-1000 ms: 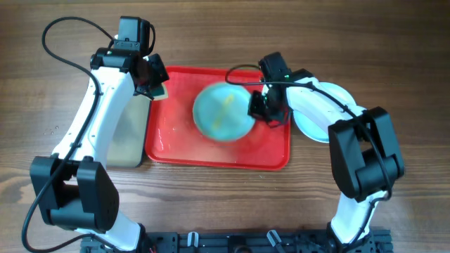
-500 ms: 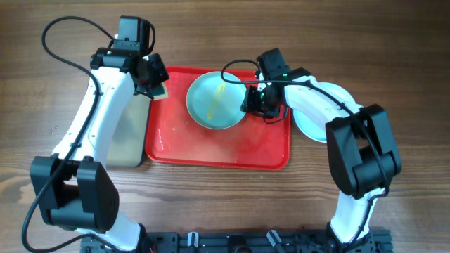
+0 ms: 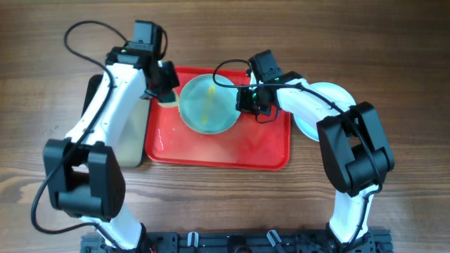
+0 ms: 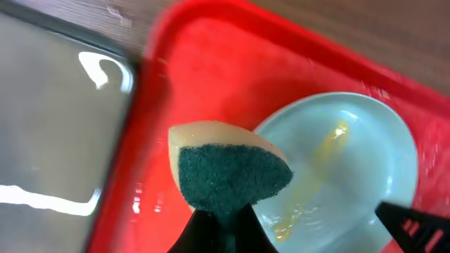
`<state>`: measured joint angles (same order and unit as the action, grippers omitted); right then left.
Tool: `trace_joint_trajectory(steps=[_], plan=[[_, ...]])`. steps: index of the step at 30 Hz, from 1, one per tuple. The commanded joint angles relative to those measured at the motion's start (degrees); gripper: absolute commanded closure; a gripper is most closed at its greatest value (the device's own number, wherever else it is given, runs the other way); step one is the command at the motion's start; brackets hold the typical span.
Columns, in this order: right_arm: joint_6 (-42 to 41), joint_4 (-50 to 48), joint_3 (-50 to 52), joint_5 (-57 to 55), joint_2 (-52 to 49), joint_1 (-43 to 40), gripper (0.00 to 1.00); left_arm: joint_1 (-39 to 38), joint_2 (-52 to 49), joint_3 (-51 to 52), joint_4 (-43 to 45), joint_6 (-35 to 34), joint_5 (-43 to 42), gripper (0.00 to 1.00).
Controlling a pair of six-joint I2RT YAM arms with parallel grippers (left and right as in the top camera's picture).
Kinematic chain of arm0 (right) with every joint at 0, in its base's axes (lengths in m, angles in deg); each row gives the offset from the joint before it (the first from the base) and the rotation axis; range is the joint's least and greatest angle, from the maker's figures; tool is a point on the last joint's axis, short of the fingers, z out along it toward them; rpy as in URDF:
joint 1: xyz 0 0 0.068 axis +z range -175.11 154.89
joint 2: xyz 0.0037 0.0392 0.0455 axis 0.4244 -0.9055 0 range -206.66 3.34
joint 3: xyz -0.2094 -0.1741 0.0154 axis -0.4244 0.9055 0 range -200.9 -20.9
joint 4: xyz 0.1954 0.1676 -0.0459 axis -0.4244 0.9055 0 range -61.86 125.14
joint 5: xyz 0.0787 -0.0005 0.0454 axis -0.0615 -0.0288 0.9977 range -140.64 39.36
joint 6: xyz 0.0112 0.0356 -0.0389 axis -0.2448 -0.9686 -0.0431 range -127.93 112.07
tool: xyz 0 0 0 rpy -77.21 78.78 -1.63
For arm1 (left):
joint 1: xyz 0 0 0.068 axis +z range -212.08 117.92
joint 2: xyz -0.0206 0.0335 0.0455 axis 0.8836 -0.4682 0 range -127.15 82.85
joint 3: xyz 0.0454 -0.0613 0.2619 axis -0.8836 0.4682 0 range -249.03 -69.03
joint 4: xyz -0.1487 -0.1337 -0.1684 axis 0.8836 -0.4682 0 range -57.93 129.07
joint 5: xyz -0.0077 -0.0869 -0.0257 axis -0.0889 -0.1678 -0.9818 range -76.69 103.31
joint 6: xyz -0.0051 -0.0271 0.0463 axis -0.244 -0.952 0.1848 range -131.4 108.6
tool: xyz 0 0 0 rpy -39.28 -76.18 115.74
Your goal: Clean dirty plates on tray and stack at the side
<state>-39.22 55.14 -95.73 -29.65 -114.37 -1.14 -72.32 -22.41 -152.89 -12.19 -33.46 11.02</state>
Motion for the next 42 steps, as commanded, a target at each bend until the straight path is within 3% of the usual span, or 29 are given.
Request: trace_joint_trajectory(steps=[1, 6, 17, 19, 22, 25, 29, 32, 35, 40, 42], plan=[[8.7, 1.7, -1.3, 4.4, -1.1, 0.0, 0.96, -2.8, -1.9, -0.5, 0.0, 6.3, -2.8, 0.96], [8.6, 1.9, -1.3, 4.6, -1.1, 0.0, 0.96, -5.5, -5.8, -0.5, 0.2, 9.7, -2.8, 0.96], [7.2, 1.7, -1.2, 7.7, -1.1, -1.6, 0.96, -13.7, -18.7, -0.5, 3.9, 9.7, -2.9, 0.96], [7.2, 1.7, -1.2, 8.7, -1.2, -2.4, 0.96, -16.1, -20.3, -0.5, 4.0, 10.0, -4.5, 0.96], [7.3, 1.7, -1.1, 8.7, -1.2, -2.4, 0.96, -19.5, -20.9, -0.5, 3.9, 17.7, -14.3, 0.96], [7.3, 1.7, -0.9, 8.7, -1.3, -2.4, 0.96, -20.0, -20.9, -0.5, 4.2, 19.0, -15.3, 0.96], [7.2, 1.7, -0.9, 8.8, -1.4, -2.4, 0.96, -16.5, -20.9, -0.5, 9.4, 15.4, -13.4, 0.96], [7.2, 1.7, -0.9, 8.7, -1.4, -2.4, 0.96, -13.5, -20.9, -0.5, 14.4, -1.2, 4.7, 0.96], [7.2, 1.7, -0.9, 8.7, -1.4, -2.4, 0.96, -11.4, -20.9, -0.5, 16.4, -10.3, 18.5, 0.96], [7.2, 1.7, -0.9, 8.7, -1.4, -2.4, 0.96, -11.1, -20.9, -0.5, 11.7, -9.7, 18.9, 0.96], [7.2, 1.7, -0.8, 8.7, -1.4, -2.4, 0.95, -11.1, -20.9, -0.5, 5.5, -2.7, 11.0, 0.96]])
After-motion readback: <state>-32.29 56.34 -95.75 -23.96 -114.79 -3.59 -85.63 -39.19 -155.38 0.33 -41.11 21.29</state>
